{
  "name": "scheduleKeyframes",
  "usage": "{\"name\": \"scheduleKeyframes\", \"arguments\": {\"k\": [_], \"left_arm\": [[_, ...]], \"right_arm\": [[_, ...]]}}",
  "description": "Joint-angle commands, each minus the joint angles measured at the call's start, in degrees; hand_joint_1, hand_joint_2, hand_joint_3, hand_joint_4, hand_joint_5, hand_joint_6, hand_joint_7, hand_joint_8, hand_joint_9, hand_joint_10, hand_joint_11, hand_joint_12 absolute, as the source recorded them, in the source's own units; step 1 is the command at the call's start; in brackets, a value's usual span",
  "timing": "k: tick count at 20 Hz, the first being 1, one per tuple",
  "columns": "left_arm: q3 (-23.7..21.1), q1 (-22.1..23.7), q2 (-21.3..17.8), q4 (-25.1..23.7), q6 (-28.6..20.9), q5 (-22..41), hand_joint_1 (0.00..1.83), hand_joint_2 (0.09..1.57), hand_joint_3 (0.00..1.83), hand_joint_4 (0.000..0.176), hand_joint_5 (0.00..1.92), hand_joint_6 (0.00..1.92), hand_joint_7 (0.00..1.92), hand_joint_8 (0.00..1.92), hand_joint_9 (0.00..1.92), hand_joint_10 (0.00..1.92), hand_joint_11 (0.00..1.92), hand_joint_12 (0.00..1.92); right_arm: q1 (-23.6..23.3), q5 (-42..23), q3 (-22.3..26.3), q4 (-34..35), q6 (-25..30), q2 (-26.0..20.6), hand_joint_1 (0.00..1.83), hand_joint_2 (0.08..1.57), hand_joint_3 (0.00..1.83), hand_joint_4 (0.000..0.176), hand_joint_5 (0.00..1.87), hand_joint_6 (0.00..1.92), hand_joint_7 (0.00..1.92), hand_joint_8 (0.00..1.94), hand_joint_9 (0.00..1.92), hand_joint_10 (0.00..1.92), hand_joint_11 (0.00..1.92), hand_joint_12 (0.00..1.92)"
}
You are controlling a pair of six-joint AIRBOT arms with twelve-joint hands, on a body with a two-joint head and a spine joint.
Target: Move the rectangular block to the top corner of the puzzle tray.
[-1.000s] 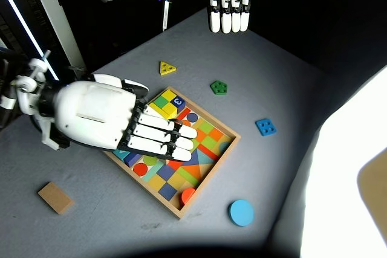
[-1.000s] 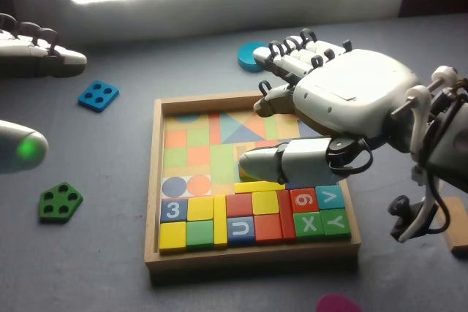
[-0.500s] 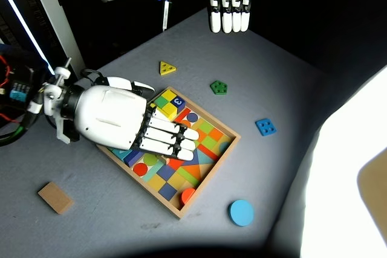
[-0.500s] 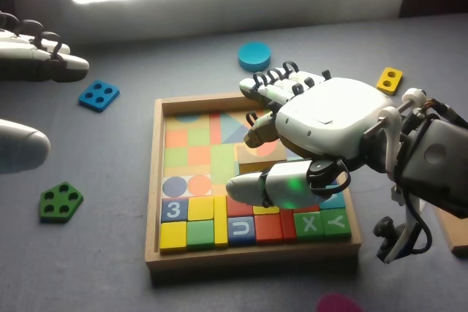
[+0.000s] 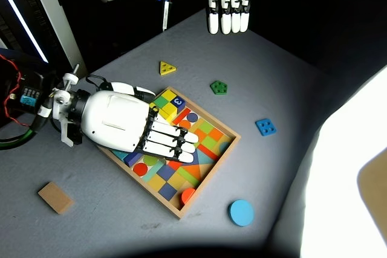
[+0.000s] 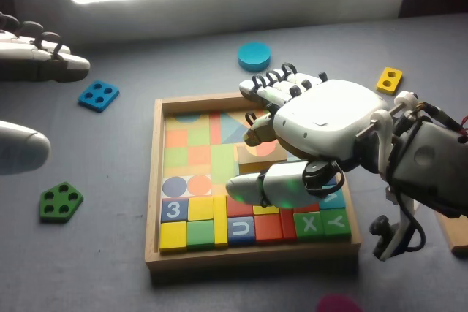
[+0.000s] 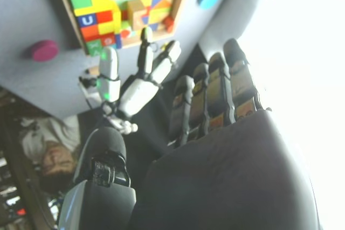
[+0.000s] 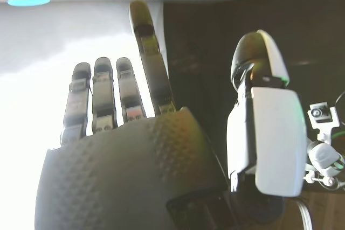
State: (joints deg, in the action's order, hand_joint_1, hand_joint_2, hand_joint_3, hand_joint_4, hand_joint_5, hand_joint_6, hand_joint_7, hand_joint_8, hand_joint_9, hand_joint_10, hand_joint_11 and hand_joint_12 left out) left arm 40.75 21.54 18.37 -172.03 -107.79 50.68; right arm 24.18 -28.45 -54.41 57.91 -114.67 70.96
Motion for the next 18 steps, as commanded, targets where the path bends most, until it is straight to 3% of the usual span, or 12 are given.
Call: {"name": "scheduleKeyframes", "arguments": {"k": [1, 3, 8, 12, 18], "left_arm": [[0.12, 0.95, -0.06, -0.55, 0.06, -5.41, 0.05, 1.32, 0.00, 0.016, 0.08, 0.00, 0.06, 0.00, 0.06, 0.00, 0.00, 0.26], [0.16, 0.77, -0.06, -0.55, 0.06, -5.41, 0.08, 1.31, 0.00, 0.016, 0.11, 0.01, 0.10, 0.01, 0.07, 0.00, 0.00, 0.32], [0.27, -0.01, -0.07, -0.55, 0.09, -5.41, 0.06, 1.32, 0.00, 0.022, 0.07, 0.00, 0.06, 0.00, 0.05, 0.00, 0.00, 0.24], [-1.60, -1.76, -0.59, -0.55, 0.03, -5.40, 0.06, 1.32, 0.00, 0.014, 0.09, 0.01, 0.09, 0.01, 0.07, 0.01, 0.00, 0.28], [1.10, -2.33, -0.49, -0.55, 0.04, -5.40, 0.02, 1.33, 0.00, 0.021, 0.06, 0.00, 0.08, 0.00, 0.07, 0.01, 0.00, 0.23]], "right_arm": [[-0.17, -3.72, 0.04, -2.29, 0.05, -0.24, 0.00, 1.12, 0.01, 0.000, 0.58, 0.07, 0.06, 0.02, 0.00, 0.00, 0.00, 0.00], [-0.10, -3.66, 0.05, -2.29, 0.05, -0.24, 0.00, 1.12, 0.01, 0.000, 0.59, 0.07, 0.05, 0.01, 0.00, 0.00, 0.00, 0.00], [1.01, -3.60, 0.00, -2.29, -0.55, -0.24, 0.00, 1.11, 0.00, 0.000, 0.60, 0.07, 0.09, 0.02, 0.00, 0.00, 0.00, 0.00], [1.44, -3.62, -0.36, -2.29, -0.58, -0.22, 0.00, 1.11, 0.00, 0.000, 0.63, 0.08, 0.11, 0.02, 0.00, 0.00, 0.00, 0.00], [1.83, -3.61, -0.61, -2.30, -1.06, 0.06, 0.00, 1.12, 0.01, 0.000, 0.62, 0.07, 0.10, 0.01, 0.00, 0.00, 0.00, 0.00]]}}
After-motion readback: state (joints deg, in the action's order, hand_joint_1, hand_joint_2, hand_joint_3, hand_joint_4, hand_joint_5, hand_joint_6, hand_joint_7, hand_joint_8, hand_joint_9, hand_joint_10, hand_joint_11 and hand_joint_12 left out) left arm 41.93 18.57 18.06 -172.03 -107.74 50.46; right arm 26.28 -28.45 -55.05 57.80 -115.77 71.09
